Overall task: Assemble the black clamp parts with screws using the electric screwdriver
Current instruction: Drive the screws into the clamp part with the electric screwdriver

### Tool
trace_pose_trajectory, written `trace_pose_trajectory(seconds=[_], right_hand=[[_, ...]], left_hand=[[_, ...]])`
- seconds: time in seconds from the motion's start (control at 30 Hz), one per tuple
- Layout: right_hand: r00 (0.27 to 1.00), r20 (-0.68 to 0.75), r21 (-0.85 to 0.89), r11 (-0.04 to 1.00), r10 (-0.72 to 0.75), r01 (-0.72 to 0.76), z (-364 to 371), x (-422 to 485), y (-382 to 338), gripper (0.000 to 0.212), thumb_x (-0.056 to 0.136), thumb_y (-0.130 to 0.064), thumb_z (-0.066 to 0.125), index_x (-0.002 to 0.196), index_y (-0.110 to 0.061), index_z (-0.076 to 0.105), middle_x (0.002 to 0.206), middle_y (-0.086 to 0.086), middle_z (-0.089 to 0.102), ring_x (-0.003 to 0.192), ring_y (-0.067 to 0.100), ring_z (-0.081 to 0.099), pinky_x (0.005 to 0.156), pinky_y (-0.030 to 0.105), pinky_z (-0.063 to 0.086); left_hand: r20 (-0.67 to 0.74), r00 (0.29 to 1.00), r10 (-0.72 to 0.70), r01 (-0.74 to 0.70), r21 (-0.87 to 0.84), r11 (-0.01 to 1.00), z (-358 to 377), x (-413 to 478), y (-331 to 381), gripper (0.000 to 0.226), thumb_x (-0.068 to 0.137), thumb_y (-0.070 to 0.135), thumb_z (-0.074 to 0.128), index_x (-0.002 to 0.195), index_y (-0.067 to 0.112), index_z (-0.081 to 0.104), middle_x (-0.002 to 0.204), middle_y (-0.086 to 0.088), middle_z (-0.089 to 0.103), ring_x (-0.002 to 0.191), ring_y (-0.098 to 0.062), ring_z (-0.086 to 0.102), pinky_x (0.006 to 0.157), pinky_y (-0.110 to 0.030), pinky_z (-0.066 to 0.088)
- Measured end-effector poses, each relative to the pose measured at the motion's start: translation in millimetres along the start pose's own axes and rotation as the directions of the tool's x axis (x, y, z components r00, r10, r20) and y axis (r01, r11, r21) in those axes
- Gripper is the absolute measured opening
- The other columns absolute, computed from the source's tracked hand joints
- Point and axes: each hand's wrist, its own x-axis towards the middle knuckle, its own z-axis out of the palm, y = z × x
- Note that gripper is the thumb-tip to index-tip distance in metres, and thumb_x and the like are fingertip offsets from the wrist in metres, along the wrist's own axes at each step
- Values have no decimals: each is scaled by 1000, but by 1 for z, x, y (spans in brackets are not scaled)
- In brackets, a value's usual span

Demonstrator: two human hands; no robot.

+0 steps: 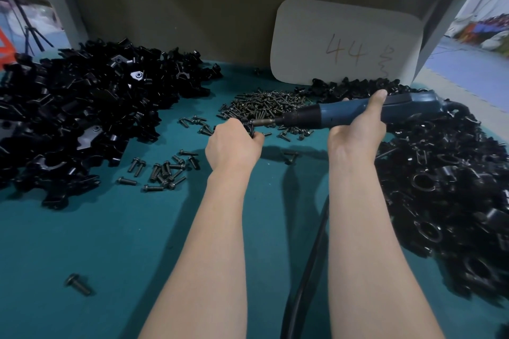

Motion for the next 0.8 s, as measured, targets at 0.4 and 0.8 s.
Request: trace_pose_trajectory(seconds=[0.4, 0.8], right_hand=[[1000, 12, 1, 1000, 11, -11, 4, -3, 1, 26, 98, -32, 52, 109, -13, 38, 99, -1, 52, 83, 10, 58, 60, 18, 49], [999, 25, 10, 1000, 24, -24, 4, -5, 3, 27, 98, -33, 52, 109, -14, 37, 100, 1, 53, 83, 11, 59, 63, 19, 50]], left_hand=[[9, 1000, -27, 27, -39, 999, -1, 0, -2, 26, 89, 37, 57, 93, 11, 59, 86, -10, 71, 85, -28, 69, 75, -38, 56], [-5, 999, -38, 38, -50, 998, -1, -1, -1, 28, 89, 37, 58, 76, 14, 48, 83, -9, 71, 83, -27, 68, 70, -33, 54]])
